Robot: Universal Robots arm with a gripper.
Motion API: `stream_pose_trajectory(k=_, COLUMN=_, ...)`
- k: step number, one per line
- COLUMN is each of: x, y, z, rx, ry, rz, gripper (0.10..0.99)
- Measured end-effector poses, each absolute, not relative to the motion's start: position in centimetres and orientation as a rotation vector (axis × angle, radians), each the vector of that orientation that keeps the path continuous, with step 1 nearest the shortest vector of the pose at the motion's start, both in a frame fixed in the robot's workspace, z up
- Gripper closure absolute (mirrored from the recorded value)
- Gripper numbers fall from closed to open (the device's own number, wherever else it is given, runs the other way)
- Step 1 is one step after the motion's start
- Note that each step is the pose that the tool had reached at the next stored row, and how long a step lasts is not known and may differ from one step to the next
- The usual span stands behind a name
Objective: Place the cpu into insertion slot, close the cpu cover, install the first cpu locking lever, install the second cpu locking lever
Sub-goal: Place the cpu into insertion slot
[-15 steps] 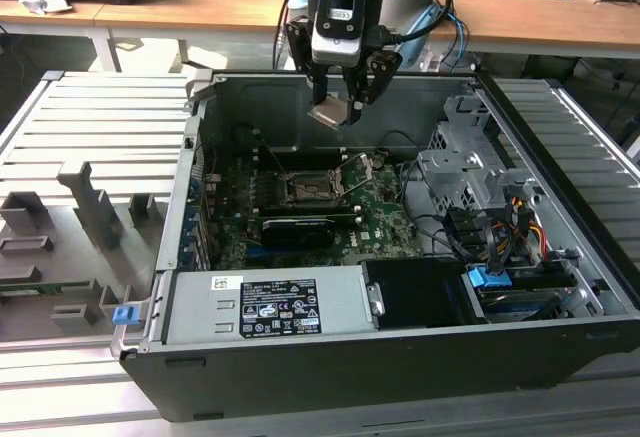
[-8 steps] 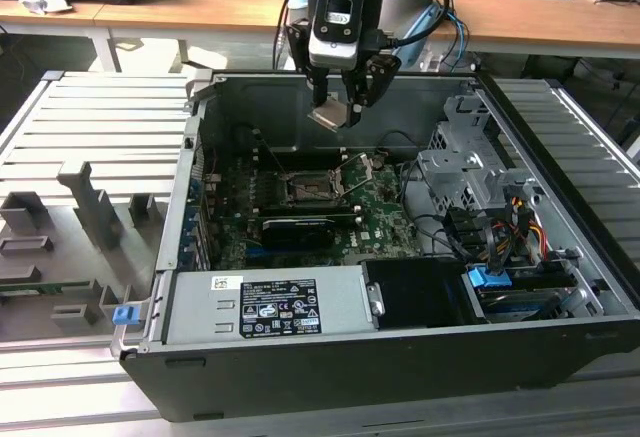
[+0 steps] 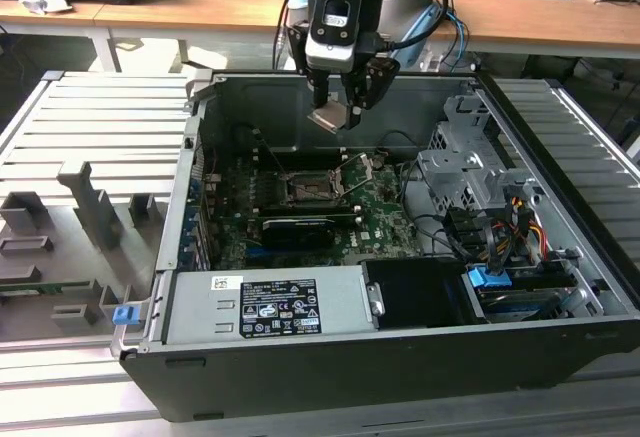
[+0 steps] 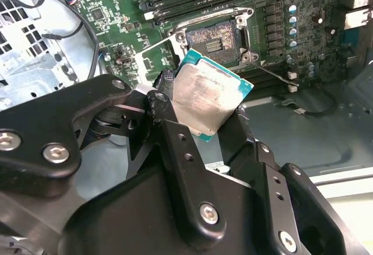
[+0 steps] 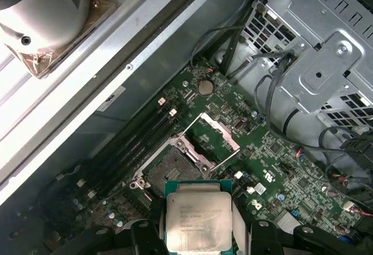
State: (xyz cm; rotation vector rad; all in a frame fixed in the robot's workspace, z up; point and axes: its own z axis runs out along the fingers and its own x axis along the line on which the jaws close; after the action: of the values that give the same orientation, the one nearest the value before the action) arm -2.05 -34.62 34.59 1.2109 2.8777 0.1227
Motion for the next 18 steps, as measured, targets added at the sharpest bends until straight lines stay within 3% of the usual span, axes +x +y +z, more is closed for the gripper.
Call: stream_pose_trajectory(k=18, x=-2.05, y=-34.62, z=34.4, rx=1.233, ry=2.868, rz=0.123, gripper=0.545)
